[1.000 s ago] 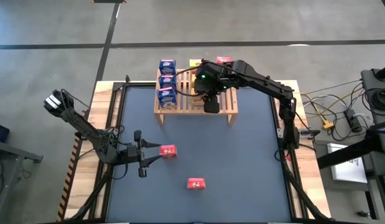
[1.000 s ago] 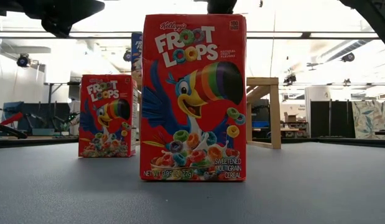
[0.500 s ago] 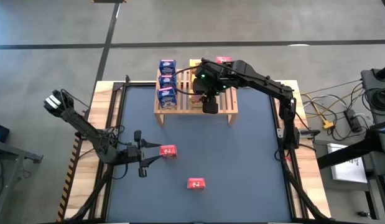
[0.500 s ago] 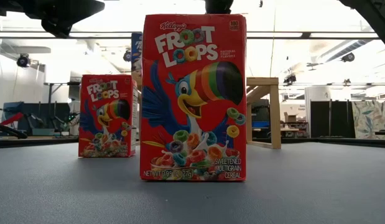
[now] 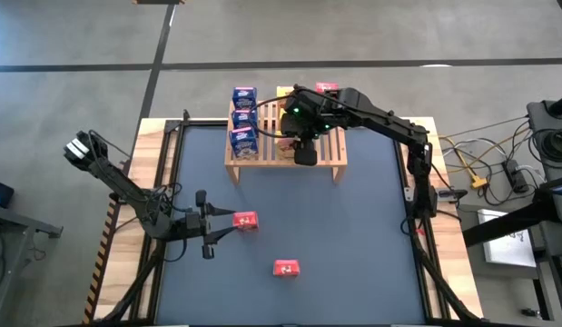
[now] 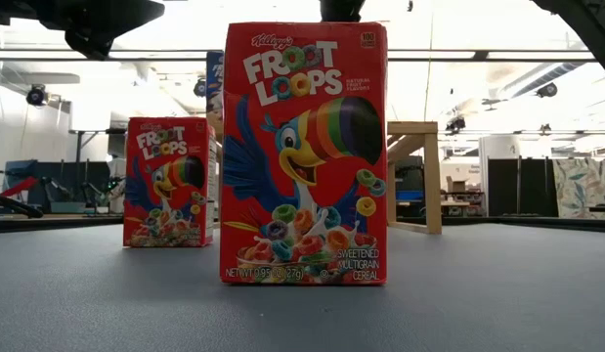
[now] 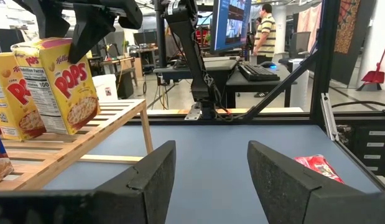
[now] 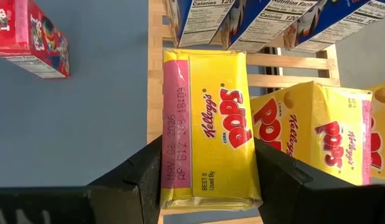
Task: Stack cereal on shelf
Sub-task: Put the yellow cereal box on the shelf aligned with the yellow cereal boxes
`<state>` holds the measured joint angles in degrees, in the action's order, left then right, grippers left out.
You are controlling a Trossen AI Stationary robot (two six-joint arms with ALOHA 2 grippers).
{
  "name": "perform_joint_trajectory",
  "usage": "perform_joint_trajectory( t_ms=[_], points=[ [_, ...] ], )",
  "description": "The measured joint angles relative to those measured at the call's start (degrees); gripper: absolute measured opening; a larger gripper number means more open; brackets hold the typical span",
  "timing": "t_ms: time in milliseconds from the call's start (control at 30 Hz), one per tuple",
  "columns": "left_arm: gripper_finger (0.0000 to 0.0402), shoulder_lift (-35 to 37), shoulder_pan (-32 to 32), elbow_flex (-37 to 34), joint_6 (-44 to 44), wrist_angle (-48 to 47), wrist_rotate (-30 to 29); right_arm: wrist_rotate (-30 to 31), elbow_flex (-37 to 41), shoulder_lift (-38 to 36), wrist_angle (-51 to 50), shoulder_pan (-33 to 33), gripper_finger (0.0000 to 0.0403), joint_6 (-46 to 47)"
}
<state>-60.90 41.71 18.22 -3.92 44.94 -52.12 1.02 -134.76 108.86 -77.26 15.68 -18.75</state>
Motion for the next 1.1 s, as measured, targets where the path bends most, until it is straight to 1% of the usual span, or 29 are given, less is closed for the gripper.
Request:
perform_joint_trajectory(
  t_ms=[333,733,1033,1100],
  points=[
    [0.0184,0.00,0.00,0.00,0.00,0.00,0.02,0.02,0.44,0.00,2.58,0.00,0.0187,0.92],
    [0.0184,0.02,0.00,0.00,0.61,0.00,0.15,0.04,4.80,-0.22,3.15,-0.02,0.0187,2.30],
    [0.0184,0.02,0.00,0.00,0.63,0.00,0.17,0.01,5.05,-0.37,3.92,-0.04,0.0187,2.02],
    [0.0184,0.02,0.00,0.00,0.64,0.00,0.17,-0.82,5.05,-0.37,3.92,-0.04,0.0187,1.64]
  ],
)
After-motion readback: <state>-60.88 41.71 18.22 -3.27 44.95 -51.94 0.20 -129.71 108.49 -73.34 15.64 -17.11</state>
